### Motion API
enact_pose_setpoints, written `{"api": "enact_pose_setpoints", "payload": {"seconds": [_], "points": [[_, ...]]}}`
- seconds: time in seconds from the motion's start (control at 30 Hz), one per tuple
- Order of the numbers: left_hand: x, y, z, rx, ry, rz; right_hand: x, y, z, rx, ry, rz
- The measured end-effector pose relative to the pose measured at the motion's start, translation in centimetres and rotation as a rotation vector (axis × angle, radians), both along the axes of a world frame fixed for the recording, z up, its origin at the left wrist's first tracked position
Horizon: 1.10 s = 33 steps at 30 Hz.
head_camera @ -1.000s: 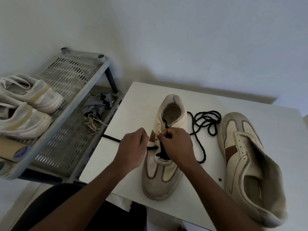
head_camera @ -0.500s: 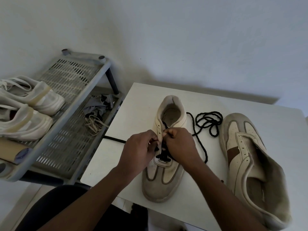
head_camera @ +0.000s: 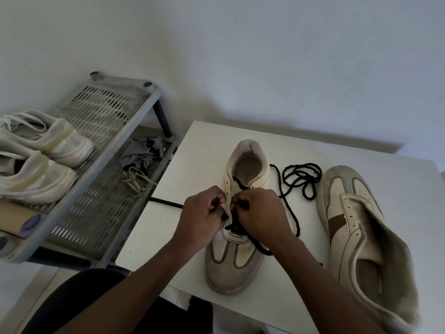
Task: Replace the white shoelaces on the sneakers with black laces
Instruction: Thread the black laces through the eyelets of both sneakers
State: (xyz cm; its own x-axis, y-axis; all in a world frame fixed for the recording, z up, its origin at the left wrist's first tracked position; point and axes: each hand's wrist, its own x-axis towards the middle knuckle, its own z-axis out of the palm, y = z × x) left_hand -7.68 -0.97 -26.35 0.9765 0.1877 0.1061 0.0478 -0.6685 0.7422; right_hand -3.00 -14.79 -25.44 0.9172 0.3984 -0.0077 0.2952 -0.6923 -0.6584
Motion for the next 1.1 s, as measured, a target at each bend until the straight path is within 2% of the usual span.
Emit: {"api": "enact_pose_setpoints", "payload": {"seconds": [0.27,0.53,0.7,0.8,0.97,1.1], "points": [[-0.4,-0.2,-0.1,0.040,-0.018,0.048,-1.2,1.1,-1.9,0.077,-0.122,-0.119],[-0.3,0.1,-0.5,0.100,-0.004,-0.012,-1.9,1.7,-2.2,0.069,-0.300,-0.182],[-0.1,0.1,-0.6,0.128,-0.017,-0.025,-1.7,1.3,-2.4,0.114,-0.193,-0.152],[0.1,0.1,-0.5,0.124,0.002,-0.019,-0.6,0.6,-1.3,0.023,-0.048,-0.076],[0.1,-0.2,-0.5,0.170,0.054,-0.014,0.7,-0.7,1.0,-0.088,-0.008,0.094],[0.1,-0.4,-0.7,0.091,0.120,0.016,1.0,-1.1,1.2,-0.037,0.024,0.123]]}}
